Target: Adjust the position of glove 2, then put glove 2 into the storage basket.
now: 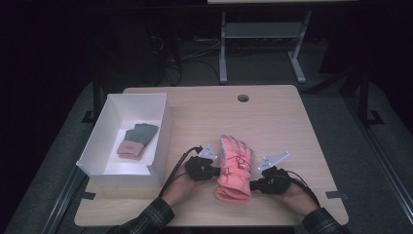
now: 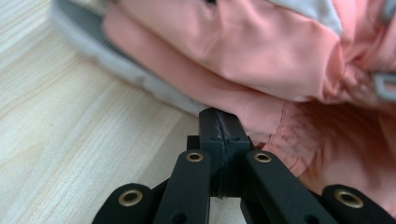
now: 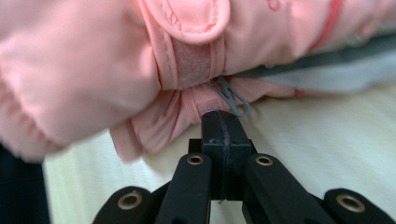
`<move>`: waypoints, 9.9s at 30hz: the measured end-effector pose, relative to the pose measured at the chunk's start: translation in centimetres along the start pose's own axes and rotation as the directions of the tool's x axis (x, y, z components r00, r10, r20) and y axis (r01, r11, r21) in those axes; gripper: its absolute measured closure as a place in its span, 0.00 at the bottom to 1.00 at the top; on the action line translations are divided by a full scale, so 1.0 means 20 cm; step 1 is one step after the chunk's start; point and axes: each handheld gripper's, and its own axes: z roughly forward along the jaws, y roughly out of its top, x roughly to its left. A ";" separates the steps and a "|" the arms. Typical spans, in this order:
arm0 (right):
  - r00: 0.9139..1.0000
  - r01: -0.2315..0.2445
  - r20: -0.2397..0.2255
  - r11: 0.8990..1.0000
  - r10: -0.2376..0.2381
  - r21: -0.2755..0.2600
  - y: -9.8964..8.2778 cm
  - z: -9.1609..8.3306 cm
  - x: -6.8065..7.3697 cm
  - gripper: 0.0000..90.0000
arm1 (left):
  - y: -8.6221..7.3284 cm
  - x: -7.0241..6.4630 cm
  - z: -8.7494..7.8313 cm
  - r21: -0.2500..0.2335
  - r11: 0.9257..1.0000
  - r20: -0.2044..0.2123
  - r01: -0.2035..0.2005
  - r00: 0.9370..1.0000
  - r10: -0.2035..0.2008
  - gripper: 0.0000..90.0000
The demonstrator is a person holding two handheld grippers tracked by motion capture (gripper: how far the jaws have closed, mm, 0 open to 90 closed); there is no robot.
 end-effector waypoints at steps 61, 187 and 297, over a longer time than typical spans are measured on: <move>0.989 -0.018 0.142 0.991 0.037 -0.135 0.18 0.06 0.00 1.00 | 0.24 0.04 -0.09 -0.066 0.992 0.069 0.112 0.992 -0.108 0.15; 0.863 -0.179 0.439 0.963 0.252 -0.201 -0.15 -0.08 -0.30 0.08 | 0.35 0.44 -1.16 -0.228 0.921 0.087 0.316 0.949 -0.305 0.71; 0.871 -0.170 0.431 0.968 0.234 -0.183 -0.15 -0.08 -0.31 0.03 | 0.23 0.47 -1.11 -0.227 0.949 -0.160 0.218 0.953 -0.257 0.15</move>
